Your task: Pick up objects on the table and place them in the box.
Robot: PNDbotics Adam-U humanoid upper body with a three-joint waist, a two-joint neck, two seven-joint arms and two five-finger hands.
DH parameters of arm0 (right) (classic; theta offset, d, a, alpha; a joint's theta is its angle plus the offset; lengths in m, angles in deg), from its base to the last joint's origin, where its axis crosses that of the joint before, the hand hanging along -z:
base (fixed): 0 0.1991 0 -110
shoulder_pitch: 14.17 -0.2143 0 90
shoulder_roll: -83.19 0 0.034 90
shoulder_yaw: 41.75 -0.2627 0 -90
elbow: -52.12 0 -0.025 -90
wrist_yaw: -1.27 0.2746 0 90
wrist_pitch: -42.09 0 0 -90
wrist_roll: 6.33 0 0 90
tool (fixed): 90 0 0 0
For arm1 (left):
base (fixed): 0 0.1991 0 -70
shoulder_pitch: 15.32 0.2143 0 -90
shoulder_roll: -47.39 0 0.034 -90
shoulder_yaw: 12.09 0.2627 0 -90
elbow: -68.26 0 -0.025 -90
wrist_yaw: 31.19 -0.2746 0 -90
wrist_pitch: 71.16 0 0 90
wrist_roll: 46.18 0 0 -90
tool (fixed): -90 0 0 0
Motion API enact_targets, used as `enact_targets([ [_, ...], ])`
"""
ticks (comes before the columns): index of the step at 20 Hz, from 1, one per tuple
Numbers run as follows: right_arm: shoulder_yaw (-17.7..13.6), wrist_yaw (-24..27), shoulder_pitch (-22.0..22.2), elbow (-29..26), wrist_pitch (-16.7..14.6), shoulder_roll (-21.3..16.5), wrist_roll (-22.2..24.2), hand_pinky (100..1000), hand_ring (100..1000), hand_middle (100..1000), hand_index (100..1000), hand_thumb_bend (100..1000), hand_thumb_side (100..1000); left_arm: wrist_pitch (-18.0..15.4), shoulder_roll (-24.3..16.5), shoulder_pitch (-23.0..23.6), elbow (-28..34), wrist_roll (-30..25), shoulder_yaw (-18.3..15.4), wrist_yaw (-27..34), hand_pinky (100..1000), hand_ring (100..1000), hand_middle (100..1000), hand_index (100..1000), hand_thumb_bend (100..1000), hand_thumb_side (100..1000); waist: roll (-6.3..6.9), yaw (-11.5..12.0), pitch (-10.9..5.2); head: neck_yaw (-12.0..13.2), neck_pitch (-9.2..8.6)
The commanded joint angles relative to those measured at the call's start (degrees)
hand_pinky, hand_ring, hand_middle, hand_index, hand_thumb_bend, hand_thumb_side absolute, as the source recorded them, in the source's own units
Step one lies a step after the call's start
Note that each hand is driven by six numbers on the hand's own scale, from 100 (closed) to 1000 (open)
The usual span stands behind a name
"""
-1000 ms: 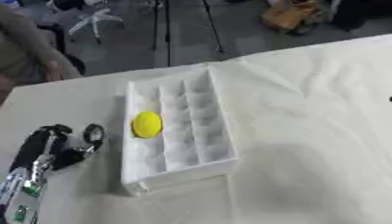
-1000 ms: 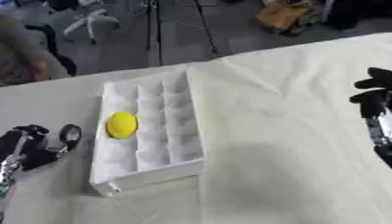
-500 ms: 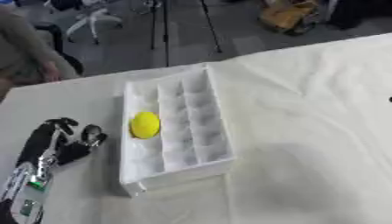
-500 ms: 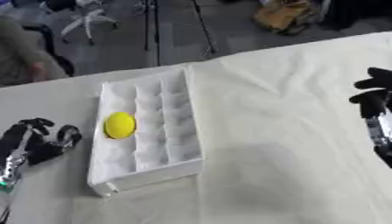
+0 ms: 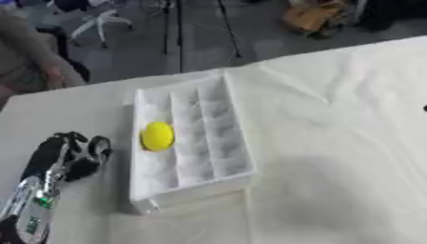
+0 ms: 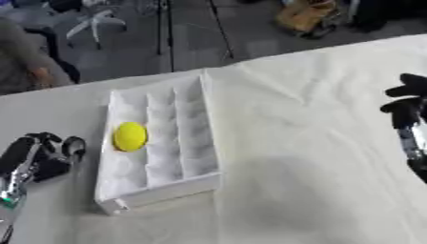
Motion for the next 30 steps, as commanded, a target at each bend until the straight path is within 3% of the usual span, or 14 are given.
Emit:
enact_targets([
  [1,0.0,0.4,-0.7,-1.4,-0.2,-1.1,0.1,731,624,682,873,294,695,0.1,-0.8,-1.1,-0.6,1.9,-0.1,0.7,575,502,501,721,505,454,-1.22,0.0,-0.92,-0.1,-0.55],
  [2,0.0,0.4,-0.7,-1.4,-0.2,-1.1,0.1,731,624,682,873,293,695,0.1,-0.6,-1.3,-0.9,2.7,-0.1,1.1,565,488,484,707,441,422,-1.26,-0.1,-0.90,-0.1,-0.57],
  [5,0.0,0.5,-0.7,-1.4,-0.3,-1.1,0.1,731,624,682,873,293,695,-0.3,-0.1,-2.0,-2.4,5.3,0.0,2.4,559,481,477,700,397,401,-1.33,-0.2,-0.83,0.0,-0.65],
  [6,0.0,0.5,-0.8,-1.4,-0.3,-1.1,0.1,731,624,682,873,294,695,-0.6,0.1,-2.2,-2.9,6.0,0.1,2.9,556,476,470,694,345,379,-1.33,-0.2,-0.80,0.0,-0.68],
  [13,0.1,0.4,-0.9,-1.4,-0.3,-1.1,0.3,731,624,682,873,295,696,-2.4,0.8,-3.6,-6.8,7.5,1.0,5.0,558,474,462,689,255,347,-1.41,-0.5,-0.61,0.2,-0.80],
  [18,0.1,0.4,-1.0,-1.4,-0.4,-1.1,0.3,731,624,682,873,295,697,-2.7,1.2,-4.5,-8.4,7.5,1.2,7.0,530,425,341,624,102,279,-1.48,-0.8,-0.55,0.3,-0.81],
  [21,0.1,0.4,-0.9,-1.4,-0.3,-1.1,0.3,731,624,682,873,294,697,-2.8,1.0,-4.7,-6.4,8.8,0.9,10.7,510,400,288,599,100,259,-1.53,-0.8,-0.58,0.2,-0.80],
  [30,0.0,0.5,-0.8,-1.4,-0.3,-1.2,0.2,731,624,682,873,290,698,-2.7,-0.6,-6.5,3.7,8.4,1.0,22.6,491,383,281,596,100,279,-1.56,-0.9,-0.82,0.1,-0.60],
])
